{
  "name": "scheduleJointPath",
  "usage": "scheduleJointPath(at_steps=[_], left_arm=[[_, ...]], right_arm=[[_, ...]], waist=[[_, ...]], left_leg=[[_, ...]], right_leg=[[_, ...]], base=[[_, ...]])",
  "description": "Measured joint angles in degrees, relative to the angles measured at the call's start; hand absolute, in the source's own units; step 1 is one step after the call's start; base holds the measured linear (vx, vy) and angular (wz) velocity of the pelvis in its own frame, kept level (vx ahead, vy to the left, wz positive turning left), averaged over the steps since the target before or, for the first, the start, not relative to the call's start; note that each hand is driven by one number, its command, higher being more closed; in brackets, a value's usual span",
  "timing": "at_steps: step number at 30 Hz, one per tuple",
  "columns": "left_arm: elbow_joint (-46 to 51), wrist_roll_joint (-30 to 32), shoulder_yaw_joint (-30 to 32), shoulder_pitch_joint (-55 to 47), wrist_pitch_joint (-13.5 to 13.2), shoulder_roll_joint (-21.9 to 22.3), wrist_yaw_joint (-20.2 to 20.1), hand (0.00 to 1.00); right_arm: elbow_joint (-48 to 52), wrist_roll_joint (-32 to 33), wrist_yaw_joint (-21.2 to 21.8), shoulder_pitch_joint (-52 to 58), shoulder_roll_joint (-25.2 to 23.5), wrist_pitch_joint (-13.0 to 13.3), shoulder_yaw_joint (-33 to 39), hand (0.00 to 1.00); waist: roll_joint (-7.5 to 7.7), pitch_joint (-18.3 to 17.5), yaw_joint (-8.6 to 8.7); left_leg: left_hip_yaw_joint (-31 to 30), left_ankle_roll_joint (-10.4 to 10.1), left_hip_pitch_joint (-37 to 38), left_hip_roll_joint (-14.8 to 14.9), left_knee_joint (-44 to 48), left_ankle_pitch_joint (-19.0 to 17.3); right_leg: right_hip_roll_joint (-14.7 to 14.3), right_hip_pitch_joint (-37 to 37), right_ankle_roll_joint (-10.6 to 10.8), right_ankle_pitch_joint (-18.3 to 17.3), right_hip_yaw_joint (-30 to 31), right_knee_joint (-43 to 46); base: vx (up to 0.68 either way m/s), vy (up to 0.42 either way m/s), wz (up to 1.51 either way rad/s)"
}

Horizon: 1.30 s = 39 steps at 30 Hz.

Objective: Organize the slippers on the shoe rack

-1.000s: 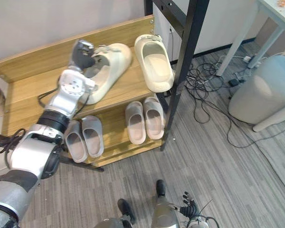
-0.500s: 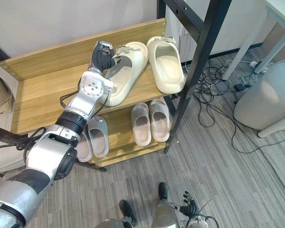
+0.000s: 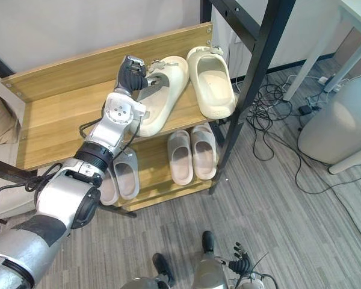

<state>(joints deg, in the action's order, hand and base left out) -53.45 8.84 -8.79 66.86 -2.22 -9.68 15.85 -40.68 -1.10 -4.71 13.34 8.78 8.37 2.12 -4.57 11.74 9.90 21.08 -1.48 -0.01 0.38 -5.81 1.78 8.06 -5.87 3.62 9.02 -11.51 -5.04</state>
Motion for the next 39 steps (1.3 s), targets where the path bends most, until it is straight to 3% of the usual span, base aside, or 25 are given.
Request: scheduleJointPath(at_steps=[4,17,27,32,35,39], left_arm=[[-0.1,-0.3,0.5,-0.7,0.0,-0.1,-0.3,0.0],[4.4,-2.8,0.4,-5.3,-0.1,-2.3,-1.4,0.0],[21.3,-7.9,0.0,-11.8,-2.5,-5.2,-1.4,0.0],[34.0,-14.3,-1.3,-22.2,-4.9,-5.4,-1.6,0.0],[42.0,-18.6,-1.7,-30.5,-6.1,-5.3,-2.5,0.0],[46.3,-23.1,-4.1,-38.2,-6.4,-5.2,-4.4,0.0]], right_arm=[[-2.4,0.0,0.0,-1.1,0.6,0.0,0.0,0.0],[-4.0,0.0,0.1,-2.3,1.0,-1.1,-0.6,0.0],[-4.2,-0.1,0.1,-2.3,1.8,-1.3,-2.6,0.0],[-4.4,-0.1,0.1,-2.4,1.8,-2.1,-2.6,0.0],[-4.4,-0.2,0.1,-2.8,1.7,-2.4,-3.1,0.0],[-4.8,-0.6,0.2,-3.1,1.5,-2.8,-3.5,0.0]], waist=[[-0.9,-0.7,-0.17],[-0.99,-0.8,-0.15],[-0.75,-1.8,-0.66],[-0.62,-2.4,-1.43],[0.04,-3.2,-2.85],[0.71,-4.0,-3.61]], left_leg=[[-0.9,0.2,0.0,-0.1,0.0,0.2],[-4.7,0.1,0.2,0.3,-0.1,1.1],[-6.6,0.1,0.5,0.3,-0.1,1.2],[-7.5,0.0,2.0,0.4,-0.1,1.2],[-7.7,-0.5,2.0,0.6,-0.1,0.9],[-9.1,-0.7,2.1,0.7,-0.3,1.0]], right_leg=[[0.1,0.5,-0.1,-0.1,-0.8,0.0],[0.1,2.7,-0.5,-0.9,-4.7,0.0],[0.1,4.0,-0.4,-1.1,-6.7,-0.1],[0.1,6.0,-0.3,-1.7,-7.6,-0.4],[0.0,6.1,-0.6,-2.2,-8.2,-0.5],[-0.1,7.0,-0.4,-2.7,-9.1,-0.5]], base=[[0.0,0.011,0.11],[-0.02,-0.001,0.15],[0.0,0.005,0.1],[-0.02,-0.002,0.09],[-0.04,-0.015,0.03],[-0.02,-0.017,0.16]])
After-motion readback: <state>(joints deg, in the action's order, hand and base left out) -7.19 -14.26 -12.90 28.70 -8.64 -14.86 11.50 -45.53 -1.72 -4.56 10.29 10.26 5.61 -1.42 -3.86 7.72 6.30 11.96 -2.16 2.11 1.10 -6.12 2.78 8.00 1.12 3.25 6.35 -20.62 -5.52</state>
